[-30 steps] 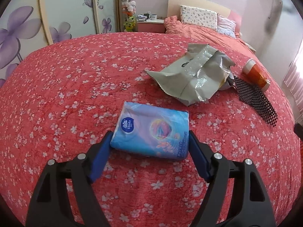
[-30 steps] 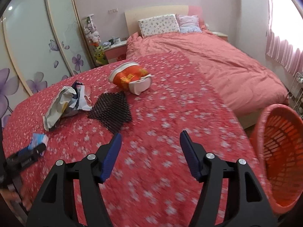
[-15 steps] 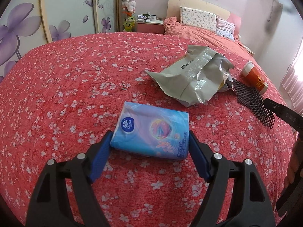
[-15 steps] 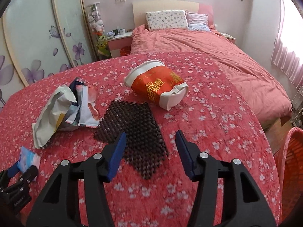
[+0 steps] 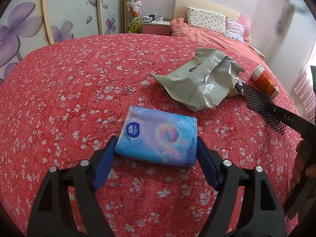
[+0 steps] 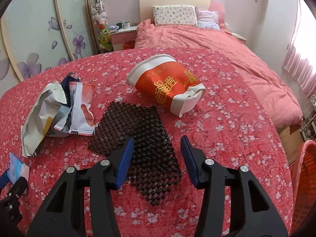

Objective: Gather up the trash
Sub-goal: 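Grasp the black mesh pad with the right tool while the left tool holds the pack, then carry the tissue pack and mesh pad to the orange basket and open both tools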

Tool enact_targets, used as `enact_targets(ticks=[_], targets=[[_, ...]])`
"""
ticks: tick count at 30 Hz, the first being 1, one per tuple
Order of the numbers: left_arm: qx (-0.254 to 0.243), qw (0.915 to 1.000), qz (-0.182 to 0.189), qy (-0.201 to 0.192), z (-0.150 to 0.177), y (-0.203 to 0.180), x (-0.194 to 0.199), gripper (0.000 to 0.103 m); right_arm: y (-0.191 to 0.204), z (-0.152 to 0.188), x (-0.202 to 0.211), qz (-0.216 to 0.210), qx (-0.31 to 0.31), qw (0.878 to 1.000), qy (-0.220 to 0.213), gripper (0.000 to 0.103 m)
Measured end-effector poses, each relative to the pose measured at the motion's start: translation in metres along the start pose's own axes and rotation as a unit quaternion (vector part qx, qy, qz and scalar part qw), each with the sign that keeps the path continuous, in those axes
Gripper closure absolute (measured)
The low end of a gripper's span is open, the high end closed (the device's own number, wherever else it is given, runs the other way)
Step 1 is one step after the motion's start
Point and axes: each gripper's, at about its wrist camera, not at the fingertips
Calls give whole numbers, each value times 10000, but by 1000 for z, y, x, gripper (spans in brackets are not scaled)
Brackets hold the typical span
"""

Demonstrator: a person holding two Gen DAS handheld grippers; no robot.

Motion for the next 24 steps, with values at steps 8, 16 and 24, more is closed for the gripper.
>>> enact_targets(ticks=[8, 16, 24], targets=[[-1, 10000, -4, 1, 0, -1, 0, 28, 9, 2, 6, -40, 294, 9995, -91, 87], [0, 10000, -6, 1, 0, -1, 0, 28, -5, 19, 28, -329, 238, 9990, -191, 96], [95, 9998, 142, -65, 1, 7, 3, 29, -32, 39, 58, -355, 20, 9987, -359, 96]])
Point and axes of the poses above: each gripper's, at about its wrist camera, not at the fingertips, and x roughly against the way its jaws point, y to its left, z to its underside, and after that the axes turned 1 degree about -z, right-handed
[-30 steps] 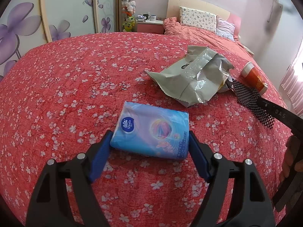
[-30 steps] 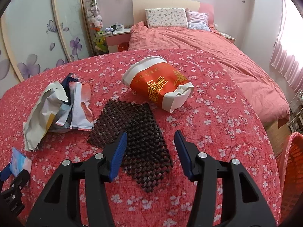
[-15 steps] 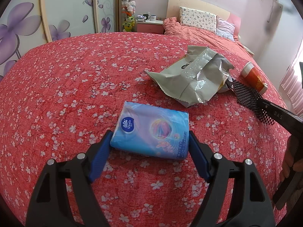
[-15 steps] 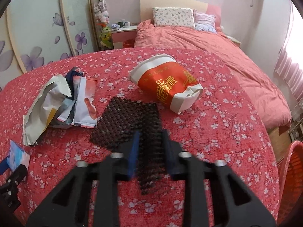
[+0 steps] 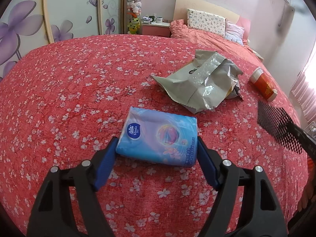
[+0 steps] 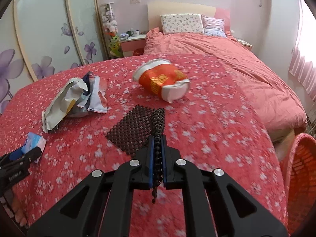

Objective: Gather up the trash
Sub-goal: 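Carry the tissue pack and mesh pad to the orange basket and open both tools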

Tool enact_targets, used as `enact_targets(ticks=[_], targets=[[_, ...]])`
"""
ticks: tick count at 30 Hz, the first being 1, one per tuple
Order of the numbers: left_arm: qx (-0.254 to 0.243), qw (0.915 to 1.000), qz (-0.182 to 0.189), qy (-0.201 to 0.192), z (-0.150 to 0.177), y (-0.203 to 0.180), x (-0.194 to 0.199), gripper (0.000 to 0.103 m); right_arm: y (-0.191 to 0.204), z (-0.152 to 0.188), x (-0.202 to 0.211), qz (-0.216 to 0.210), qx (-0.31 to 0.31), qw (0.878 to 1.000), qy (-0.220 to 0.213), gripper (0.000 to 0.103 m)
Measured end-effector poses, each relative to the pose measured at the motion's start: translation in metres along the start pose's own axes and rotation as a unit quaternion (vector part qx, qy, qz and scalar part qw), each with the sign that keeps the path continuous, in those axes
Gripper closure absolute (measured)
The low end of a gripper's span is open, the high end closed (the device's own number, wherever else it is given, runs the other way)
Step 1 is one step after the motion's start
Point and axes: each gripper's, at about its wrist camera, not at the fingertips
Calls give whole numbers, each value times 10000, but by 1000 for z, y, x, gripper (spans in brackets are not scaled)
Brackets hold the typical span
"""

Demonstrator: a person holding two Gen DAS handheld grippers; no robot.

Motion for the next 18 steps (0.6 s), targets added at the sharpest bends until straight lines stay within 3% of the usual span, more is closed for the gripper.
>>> enact_targets(ticks=[7, 18], targets=[[107, 9998, 153, -60, 3, 6, 6, 30, -24, 4, 19, -4, -271, 9996, -82, 96], [-252, 9986, 242, -392, 12, -20, 43, 30, -53, 9, 55, -101, -621, 9971, -428, 96]])
Point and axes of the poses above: each gripper's, at about its wrist camera, not at the fingertips, and x roughly against the way its jaws point, y to its left, z to its underside, and after that the axes turned 1 degree about -z, right-handed
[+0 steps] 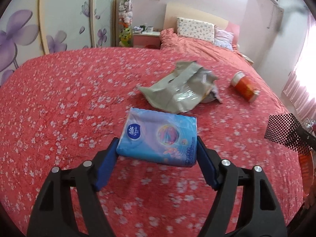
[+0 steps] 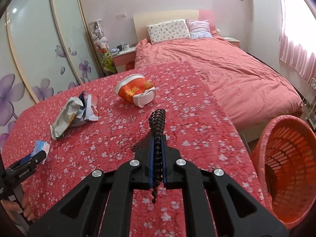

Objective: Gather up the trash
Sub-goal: 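Carry the tissue pack and mesh pad to the orange basket and open both tools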

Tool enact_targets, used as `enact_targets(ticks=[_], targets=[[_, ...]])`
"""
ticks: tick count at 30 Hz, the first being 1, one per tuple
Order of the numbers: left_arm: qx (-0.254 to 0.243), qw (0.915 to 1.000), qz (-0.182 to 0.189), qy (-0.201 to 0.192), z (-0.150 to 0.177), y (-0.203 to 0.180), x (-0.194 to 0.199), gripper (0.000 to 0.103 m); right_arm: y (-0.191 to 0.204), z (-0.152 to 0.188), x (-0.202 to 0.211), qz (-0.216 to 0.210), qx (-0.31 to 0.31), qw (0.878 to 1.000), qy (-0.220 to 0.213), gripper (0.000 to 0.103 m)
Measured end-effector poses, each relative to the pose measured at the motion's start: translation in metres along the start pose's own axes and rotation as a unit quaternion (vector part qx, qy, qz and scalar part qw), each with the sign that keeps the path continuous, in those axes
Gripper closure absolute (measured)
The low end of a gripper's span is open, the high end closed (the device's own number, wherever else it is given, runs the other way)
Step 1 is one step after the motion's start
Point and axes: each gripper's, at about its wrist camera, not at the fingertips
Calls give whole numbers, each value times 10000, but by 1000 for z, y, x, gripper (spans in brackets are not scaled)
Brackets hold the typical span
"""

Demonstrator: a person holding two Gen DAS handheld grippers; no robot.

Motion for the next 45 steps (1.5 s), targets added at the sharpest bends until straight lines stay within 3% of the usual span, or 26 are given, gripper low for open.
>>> enact_targets(ticks=[8, 16, 32, 45], targets=[[-365, 9979, 411, -333, -8, -48, 37, 30, -22, 0, 35, 34, -230, 9989, -404, 96], [-753, 9903, 1025, -549, -12, -112, 66, 30, -48, 4, 79, 254, -351, 9952, -878, 96], [-1567, 9622, 2136, -638, 5, -247, 95, 30, -118, 19, 138, 797, -833, 9825, -1462, 96], [-2082, 9356, 2825, -395, 26, -336, 87, 30, -174, 30, 147, 1074, -1340, 9729, -1547, 96]])
Point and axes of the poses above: each gripper's, at about its wrist camera, not at the fingertips, and x roughly against the way its jaws point, y to its left, z to its underside, and after that the axes turned 1 degree about -z, right-handed
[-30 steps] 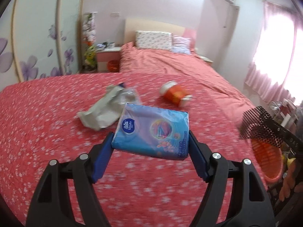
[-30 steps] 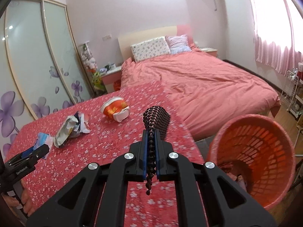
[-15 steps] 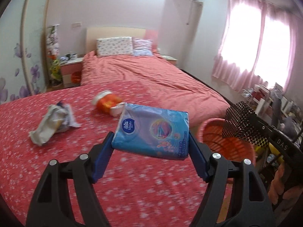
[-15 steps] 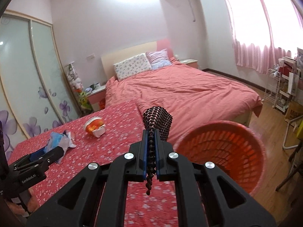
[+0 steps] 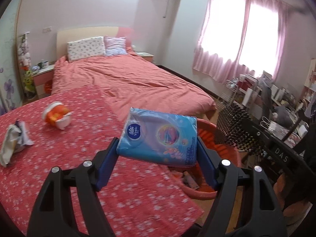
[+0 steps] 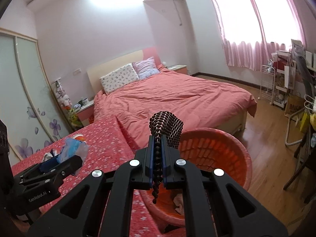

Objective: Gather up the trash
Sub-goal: 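Carry the tissue pack and mesh pad to the orange basket and open both tools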

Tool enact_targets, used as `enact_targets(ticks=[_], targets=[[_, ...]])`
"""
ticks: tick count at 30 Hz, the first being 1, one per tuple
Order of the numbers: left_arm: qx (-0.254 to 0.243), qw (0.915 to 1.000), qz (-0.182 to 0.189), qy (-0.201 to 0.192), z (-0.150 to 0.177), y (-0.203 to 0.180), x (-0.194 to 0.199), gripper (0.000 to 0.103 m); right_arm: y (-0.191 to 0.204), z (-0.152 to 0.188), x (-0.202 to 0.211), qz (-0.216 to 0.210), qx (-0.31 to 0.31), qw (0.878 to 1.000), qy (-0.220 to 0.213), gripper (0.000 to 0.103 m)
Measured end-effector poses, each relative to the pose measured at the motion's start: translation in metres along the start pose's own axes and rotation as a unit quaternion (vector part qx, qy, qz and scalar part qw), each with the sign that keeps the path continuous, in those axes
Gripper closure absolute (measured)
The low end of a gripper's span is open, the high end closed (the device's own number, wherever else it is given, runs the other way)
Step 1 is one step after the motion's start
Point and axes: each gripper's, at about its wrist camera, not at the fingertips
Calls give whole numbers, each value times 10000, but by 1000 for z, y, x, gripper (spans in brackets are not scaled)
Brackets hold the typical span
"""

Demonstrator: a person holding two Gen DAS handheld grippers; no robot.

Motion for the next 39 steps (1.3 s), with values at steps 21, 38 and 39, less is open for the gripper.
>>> enact_targets(ticks=[21, 38, 39], targets=[[-398, 9956, 627, 568, 3, -63, -85, 30, -49, 0, -22, 105, -609, 9979, 200, 96], [-212, 9936, 398, 1034, 17, -42, -125, 25, -64, 7, -37, 188, -911, 9945, 478, 62], [-199, 9940, 332, 1027, 17, -37, -124, 24, -62, 8, -35, 242, -872, 9949, 453, 57]])
Point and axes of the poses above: each gripper's, at about its wrist camera, not at the fingertips, and x roughly against the way its jaws point, y to its left, z to its underside, and after that the axes turned 1 degree about -z, right-handed
